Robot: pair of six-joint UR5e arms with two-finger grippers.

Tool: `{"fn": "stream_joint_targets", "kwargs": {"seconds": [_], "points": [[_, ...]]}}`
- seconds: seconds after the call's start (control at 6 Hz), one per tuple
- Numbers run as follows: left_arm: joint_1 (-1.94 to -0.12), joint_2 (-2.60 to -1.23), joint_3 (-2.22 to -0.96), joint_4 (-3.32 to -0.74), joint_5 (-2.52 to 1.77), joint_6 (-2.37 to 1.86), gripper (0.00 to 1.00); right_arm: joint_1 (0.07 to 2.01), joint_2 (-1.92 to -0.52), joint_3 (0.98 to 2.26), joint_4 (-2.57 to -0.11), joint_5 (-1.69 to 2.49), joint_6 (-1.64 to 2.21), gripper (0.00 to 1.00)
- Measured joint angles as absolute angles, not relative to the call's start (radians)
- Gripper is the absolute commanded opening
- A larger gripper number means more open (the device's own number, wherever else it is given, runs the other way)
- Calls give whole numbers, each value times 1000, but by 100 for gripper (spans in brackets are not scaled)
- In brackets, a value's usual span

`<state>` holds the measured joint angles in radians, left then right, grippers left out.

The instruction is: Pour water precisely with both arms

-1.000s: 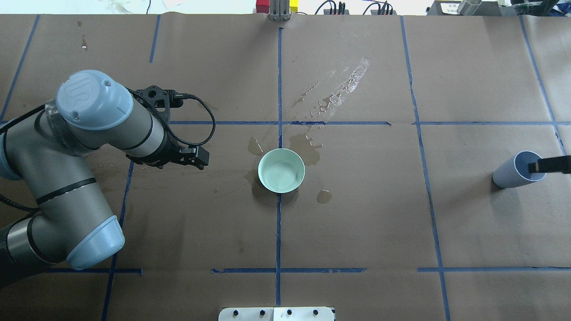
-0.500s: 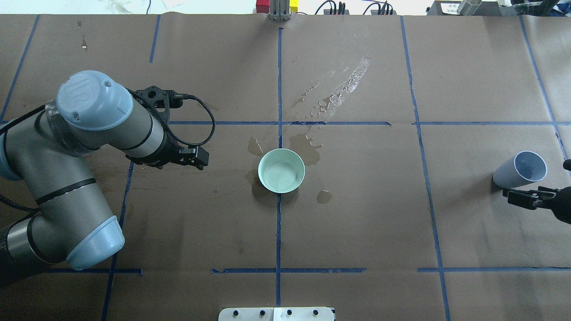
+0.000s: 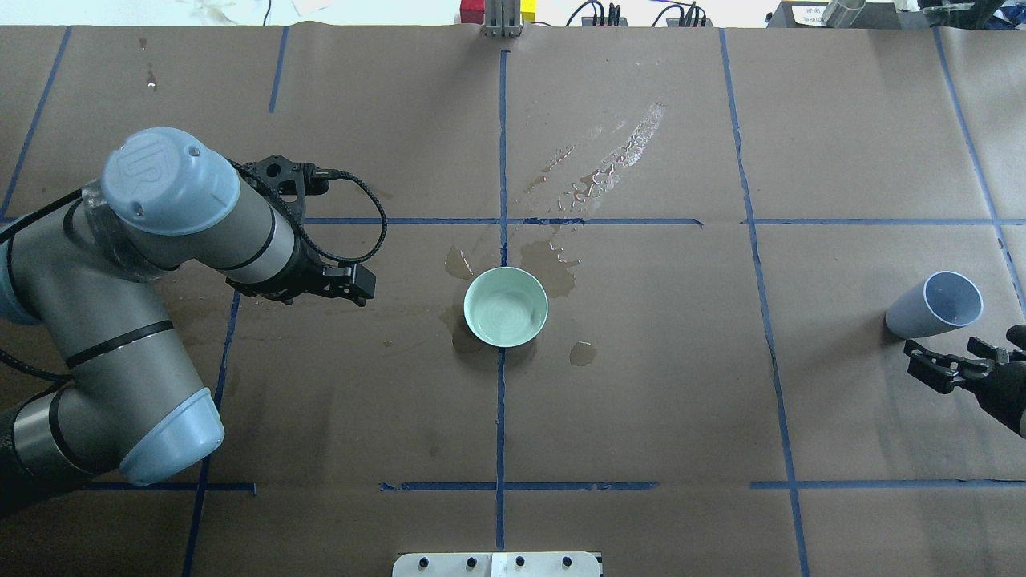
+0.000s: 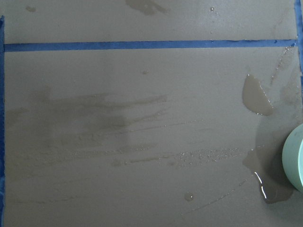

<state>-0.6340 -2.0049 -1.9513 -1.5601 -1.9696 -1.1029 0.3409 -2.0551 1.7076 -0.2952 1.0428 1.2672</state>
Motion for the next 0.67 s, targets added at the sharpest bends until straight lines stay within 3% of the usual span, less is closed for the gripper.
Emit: {"fn": "stream_joint_targets", "kwargs": {"seconds": [0.67], "points": [[-630, -2003, -1952, -1560, -1970, -1135, 100, 313, -1985, 1645, -289, 843, 1301, 100]]}}
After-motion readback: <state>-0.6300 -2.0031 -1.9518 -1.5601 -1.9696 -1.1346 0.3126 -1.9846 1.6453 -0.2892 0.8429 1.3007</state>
